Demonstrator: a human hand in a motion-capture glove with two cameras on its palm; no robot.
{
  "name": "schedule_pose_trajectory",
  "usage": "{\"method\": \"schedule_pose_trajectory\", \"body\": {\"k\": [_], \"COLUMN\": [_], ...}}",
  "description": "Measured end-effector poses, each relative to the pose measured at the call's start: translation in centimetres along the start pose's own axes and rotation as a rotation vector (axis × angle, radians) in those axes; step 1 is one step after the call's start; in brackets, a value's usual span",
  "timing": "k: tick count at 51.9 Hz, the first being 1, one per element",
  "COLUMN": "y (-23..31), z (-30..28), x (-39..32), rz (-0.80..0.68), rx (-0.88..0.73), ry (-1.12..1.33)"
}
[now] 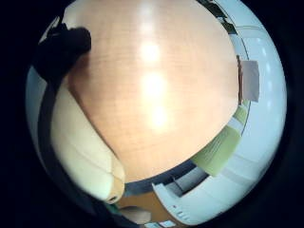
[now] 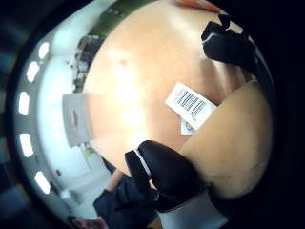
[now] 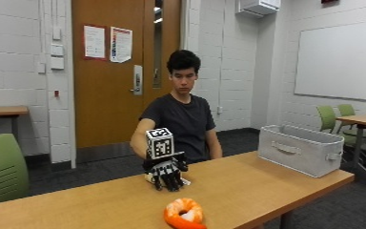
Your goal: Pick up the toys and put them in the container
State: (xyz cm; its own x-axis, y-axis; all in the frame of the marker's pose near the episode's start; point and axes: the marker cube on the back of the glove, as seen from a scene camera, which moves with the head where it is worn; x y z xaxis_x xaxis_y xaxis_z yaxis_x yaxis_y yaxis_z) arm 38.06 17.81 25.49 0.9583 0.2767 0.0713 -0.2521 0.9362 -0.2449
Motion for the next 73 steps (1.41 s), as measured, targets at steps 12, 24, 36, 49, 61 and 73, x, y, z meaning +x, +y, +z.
{"method": "schedule_pose_trajectory", "body": {"k": [12,24,36,49,61,73], "y": [1.5,1.4,1.5,0.0,-1.9,-3.8], "z": [0.3,-0.7,-0.6,-2.4,-7.9,-19.4], "x": [-0.1,-0.8,-1.0,-1.6,-4.4,-15.0], "rz": [-0.011,0.005,0.026,0.034,0.045,0.028], "rx": [0.090,0.147,0.068,0.014,-0.004,0.149], "ry": [0.009,0.015,0.024,0.028,0.016,0.038]}}
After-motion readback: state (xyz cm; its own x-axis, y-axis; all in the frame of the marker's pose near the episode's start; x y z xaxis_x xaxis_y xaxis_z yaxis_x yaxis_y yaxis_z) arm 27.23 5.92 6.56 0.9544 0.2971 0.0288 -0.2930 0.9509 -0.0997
